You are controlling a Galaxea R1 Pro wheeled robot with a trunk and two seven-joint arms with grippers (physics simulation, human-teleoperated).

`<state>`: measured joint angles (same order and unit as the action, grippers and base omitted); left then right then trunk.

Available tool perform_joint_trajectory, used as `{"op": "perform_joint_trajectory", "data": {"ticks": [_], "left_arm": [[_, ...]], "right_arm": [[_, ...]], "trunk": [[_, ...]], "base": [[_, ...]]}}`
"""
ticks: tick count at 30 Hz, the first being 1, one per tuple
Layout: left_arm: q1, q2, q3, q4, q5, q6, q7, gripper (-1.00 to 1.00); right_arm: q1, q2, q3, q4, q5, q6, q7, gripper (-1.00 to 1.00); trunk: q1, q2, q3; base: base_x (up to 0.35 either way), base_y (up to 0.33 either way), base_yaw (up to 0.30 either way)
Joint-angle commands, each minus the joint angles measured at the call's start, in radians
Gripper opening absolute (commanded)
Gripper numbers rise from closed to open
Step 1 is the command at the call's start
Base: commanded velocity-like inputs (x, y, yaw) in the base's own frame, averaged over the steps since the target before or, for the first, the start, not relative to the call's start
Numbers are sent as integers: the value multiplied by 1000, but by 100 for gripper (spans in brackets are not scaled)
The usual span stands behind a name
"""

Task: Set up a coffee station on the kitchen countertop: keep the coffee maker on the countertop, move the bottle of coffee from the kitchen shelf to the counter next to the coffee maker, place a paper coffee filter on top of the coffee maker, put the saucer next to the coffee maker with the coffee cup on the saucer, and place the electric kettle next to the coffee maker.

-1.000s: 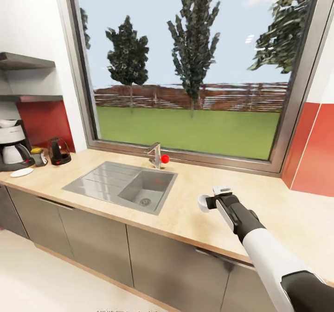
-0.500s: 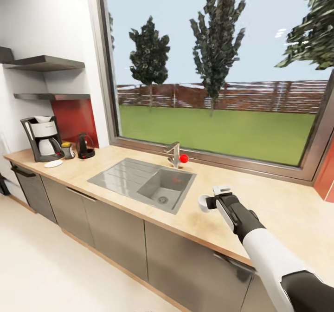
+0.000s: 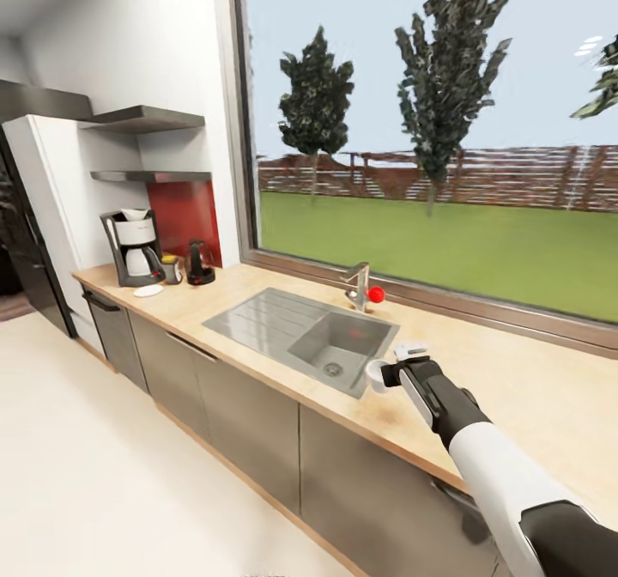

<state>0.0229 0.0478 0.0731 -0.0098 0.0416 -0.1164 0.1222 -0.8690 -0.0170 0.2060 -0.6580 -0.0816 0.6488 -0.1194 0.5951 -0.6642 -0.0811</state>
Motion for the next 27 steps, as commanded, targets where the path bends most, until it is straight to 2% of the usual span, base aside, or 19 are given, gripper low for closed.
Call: {"op": "perform_joint_trajectory", "data": {"ticks": [1, 10, 27], "left_arm": [[0, 0, 7, -1, 4, -2, 0, 100], [-1, 0, 8, -1, 6, -2, 0, 100], [-1, -2, 11, -1, 6, -2, 2, 100]], "right_arm": [[-1, -1, 7, -2, -9, 5, -8, -100], [-1, -1, 7, -2, -9, 5, -8, -100], [-1, -1, 7, -11, -8, 5, -8, -100]], "trunk": [[0, -1, -2], [0, -1, -6], [0, -1, -12]], "base": [[0, 0, 279], [5, 43, 279], [84, 285, 280]]}}
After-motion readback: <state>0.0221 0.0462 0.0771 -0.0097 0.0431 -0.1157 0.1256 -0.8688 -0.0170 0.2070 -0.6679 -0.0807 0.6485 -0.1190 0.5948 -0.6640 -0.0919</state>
